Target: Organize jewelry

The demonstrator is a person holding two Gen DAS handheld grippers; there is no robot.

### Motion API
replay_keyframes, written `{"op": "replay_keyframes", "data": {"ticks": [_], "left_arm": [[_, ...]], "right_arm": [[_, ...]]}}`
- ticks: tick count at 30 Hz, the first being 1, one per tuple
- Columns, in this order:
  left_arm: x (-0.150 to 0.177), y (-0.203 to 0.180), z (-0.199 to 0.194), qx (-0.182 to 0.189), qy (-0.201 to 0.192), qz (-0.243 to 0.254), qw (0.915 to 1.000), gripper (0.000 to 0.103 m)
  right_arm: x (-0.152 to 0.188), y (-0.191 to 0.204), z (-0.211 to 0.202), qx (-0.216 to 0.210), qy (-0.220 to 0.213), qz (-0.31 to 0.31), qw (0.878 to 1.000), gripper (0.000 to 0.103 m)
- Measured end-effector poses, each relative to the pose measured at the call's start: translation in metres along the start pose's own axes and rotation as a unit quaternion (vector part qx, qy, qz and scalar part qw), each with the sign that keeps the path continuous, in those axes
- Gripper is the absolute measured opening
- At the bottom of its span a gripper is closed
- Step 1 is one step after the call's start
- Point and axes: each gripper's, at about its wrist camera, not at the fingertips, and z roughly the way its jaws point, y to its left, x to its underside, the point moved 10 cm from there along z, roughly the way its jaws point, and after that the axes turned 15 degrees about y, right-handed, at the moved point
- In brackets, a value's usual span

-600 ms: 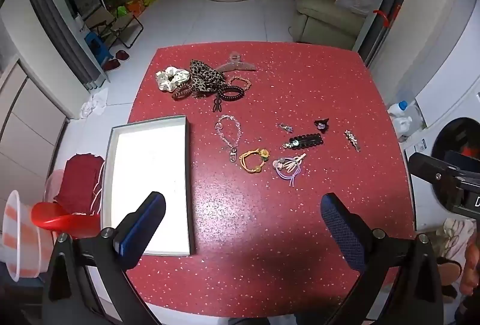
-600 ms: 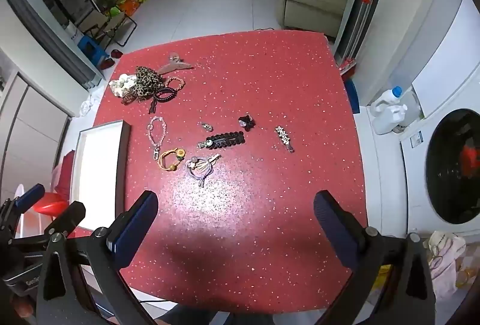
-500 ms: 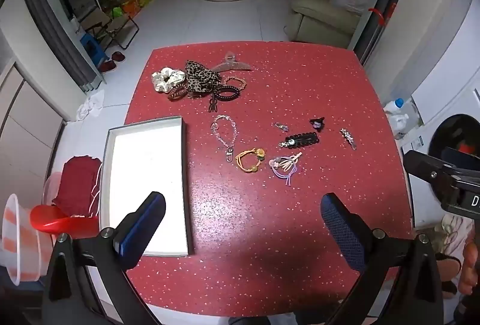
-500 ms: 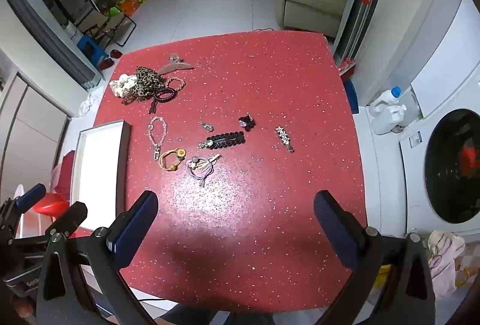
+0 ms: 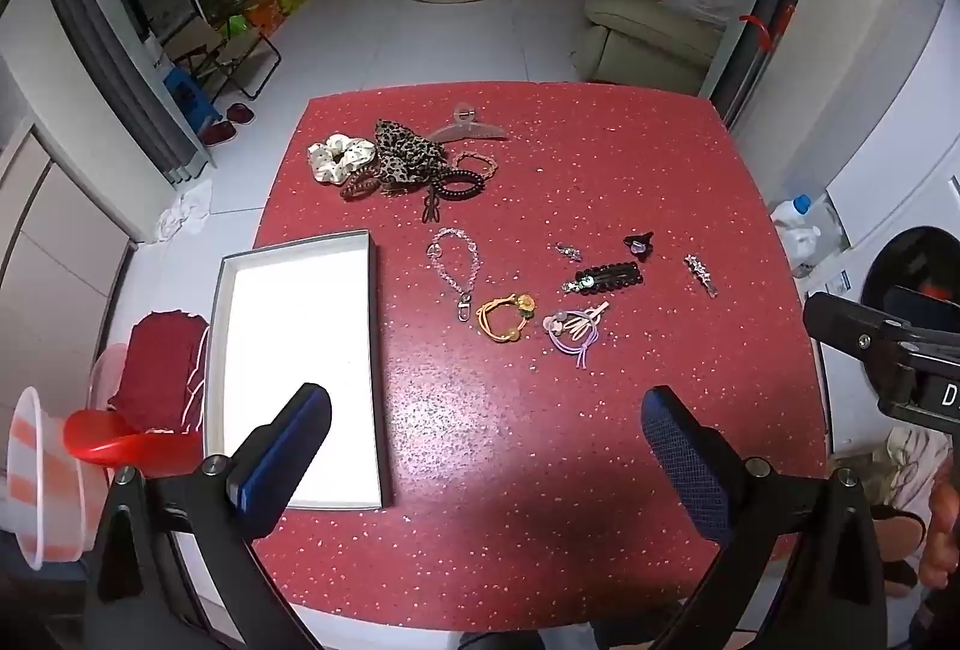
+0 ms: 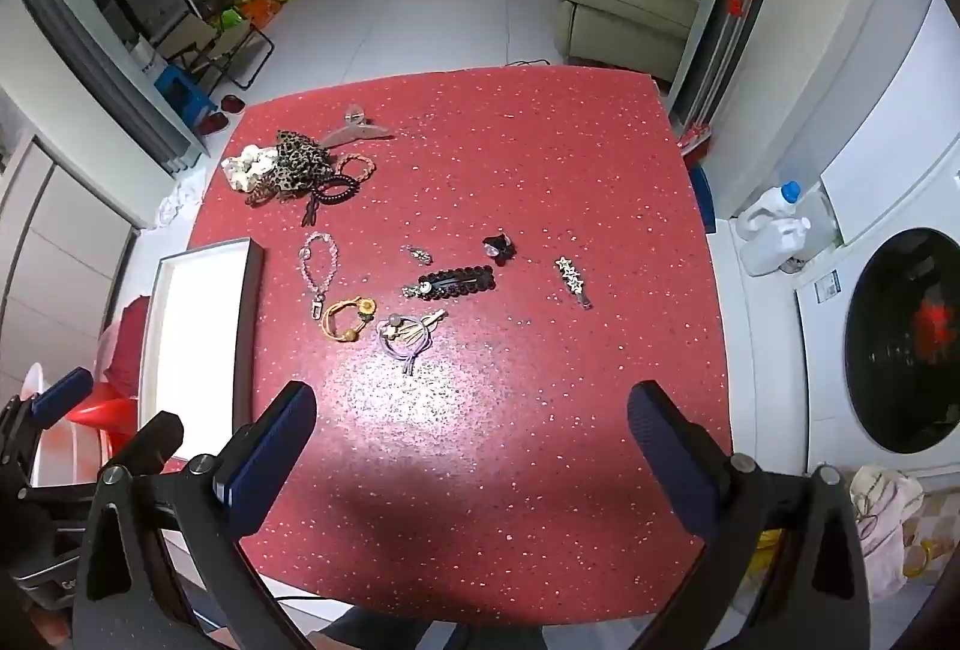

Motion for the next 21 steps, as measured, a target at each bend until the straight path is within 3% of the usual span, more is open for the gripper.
{"op": "replay_keyframes", "data": {"ticks": [21], "left_arm": [[0.0003, 0.0024, -0.0004, -0.005, 0.001, -0.002, 1.0, 0.103]], "right_arm": [[0.0012, 0.0011, 0.0014, 0.0, 0.002, -0.001, 1.0, 0.103]]}}
